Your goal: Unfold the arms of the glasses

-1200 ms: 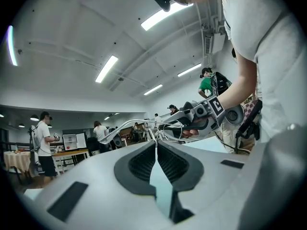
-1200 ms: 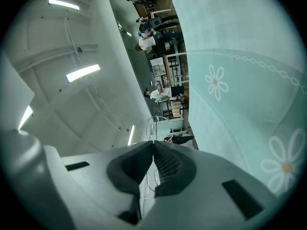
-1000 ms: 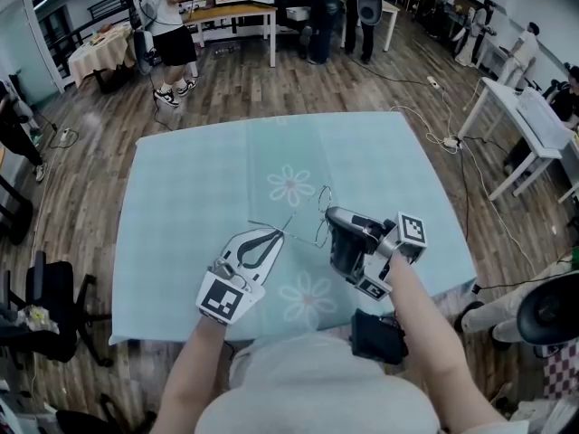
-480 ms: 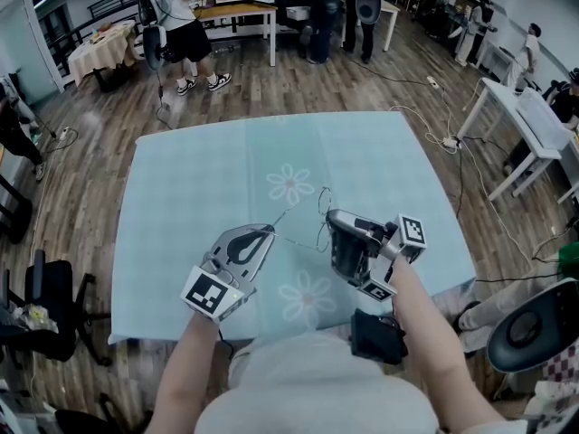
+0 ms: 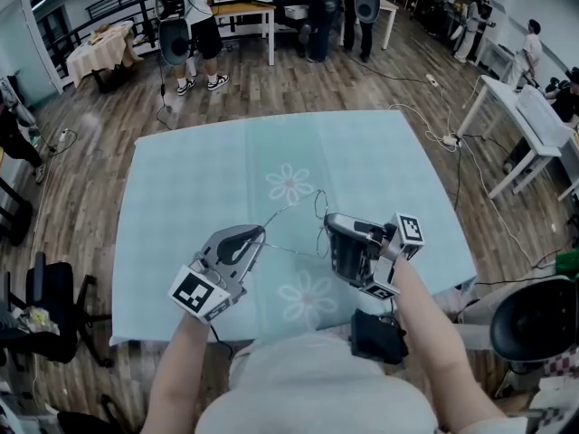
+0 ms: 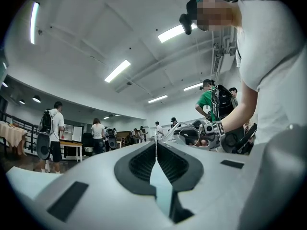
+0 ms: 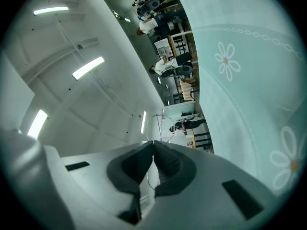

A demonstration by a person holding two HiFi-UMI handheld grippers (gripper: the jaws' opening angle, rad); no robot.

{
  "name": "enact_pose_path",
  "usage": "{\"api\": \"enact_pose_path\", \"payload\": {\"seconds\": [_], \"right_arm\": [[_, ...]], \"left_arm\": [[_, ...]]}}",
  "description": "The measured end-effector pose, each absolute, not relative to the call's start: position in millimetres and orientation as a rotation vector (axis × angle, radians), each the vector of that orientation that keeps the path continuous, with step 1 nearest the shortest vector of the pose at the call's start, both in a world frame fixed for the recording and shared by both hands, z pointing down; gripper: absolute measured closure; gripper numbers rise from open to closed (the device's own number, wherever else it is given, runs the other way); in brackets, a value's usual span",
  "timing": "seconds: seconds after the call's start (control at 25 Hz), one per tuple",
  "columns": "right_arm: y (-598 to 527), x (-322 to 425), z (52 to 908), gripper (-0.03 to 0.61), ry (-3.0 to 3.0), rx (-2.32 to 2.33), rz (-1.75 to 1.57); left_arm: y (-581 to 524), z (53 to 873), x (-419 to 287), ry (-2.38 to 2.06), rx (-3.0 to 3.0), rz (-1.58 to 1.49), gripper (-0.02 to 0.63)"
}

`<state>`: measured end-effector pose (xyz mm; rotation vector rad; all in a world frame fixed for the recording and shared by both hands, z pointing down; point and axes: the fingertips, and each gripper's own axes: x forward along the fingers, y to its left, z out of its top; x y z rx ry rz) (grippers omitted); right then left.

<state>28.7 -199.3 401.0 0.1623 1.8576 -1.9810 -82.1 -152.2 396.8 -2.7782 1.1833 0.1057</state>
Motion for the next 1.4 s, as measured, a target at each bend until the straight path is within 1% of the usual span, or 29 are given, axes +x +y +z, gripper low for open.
{"api": "enact_pose_path", "payload": {"seconds": [0.88,1.4], "right_arm": [[-176,23,392,0.568,2.026,0.344,-1.971],[-167,27,397,0.568,2.068,0.354,-1.972]], "left_arm": [[-152,389,-109,1.142,-2.719,-0.037,0.594],[-163,384,-115,1.214,-2.705,-0.019,0.594]]}}
